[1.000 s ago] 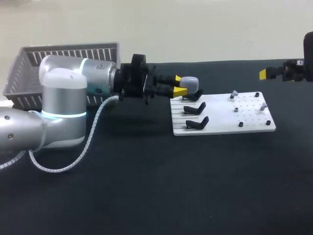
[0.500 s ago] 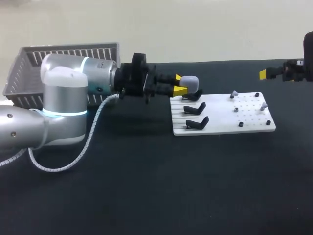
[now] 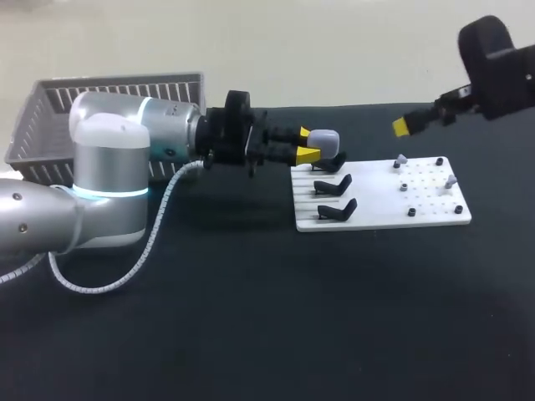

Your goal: Pick up each earbud case from the left stands, insert the matching earbuds, close the lid, and place the case in the box.

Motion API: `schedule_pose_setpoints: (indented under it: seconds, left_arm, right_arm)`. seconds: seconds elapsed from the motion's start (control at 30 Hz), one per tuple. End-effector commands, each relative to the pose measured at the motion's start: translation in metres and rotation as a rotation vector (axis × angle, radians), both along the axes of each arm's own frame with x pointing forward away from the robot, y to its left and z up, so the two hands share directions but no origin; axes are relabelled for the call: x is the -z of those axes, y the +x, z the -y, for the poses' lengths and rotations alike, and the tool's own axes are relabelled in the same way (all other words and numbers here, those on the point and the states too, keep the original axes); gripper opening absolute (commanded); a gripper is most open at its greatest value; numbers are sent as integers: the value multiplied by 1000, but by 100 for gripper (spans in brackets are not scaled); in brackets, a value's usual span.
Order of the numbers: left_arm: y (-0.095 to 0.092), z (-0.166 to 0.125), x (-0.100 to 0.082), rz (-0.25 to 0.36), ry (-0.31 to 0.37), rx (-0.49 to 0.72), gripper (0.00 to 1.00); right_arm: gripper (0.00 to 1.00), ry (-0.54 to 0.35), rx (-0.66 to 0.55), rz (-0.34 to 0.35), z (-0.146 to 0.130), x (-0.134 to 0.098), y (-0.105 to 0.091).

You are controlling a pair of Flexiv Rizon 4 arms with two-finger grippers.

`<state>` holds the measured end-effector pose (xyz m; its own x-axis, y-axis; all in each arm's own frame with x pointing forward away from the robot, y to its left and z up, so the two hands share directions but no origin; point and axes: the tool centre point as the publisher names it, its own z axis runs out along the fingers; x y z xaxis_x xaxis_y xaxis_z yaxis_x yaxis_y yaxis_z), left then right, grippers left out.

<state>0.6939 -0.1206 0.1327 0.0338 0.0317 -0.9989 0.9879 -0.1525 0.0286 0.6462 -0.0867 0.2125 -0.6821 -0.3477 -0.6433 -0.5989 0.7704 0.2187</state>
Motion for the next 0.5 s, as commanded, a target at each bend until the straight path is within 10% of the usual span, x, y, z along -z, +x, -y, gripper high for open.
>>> schedule_pose_setpoints:
  seconds: [0.03,0.5]
  left_arm:
    - [1,0,1,0,-1,1,0]
    - [1,0,1,0,-1,1,0]
  right_arm:
    - [100,-96,80,4,-26,-7,-22]
    - [100,-219,133,-83,-64,22,-8]
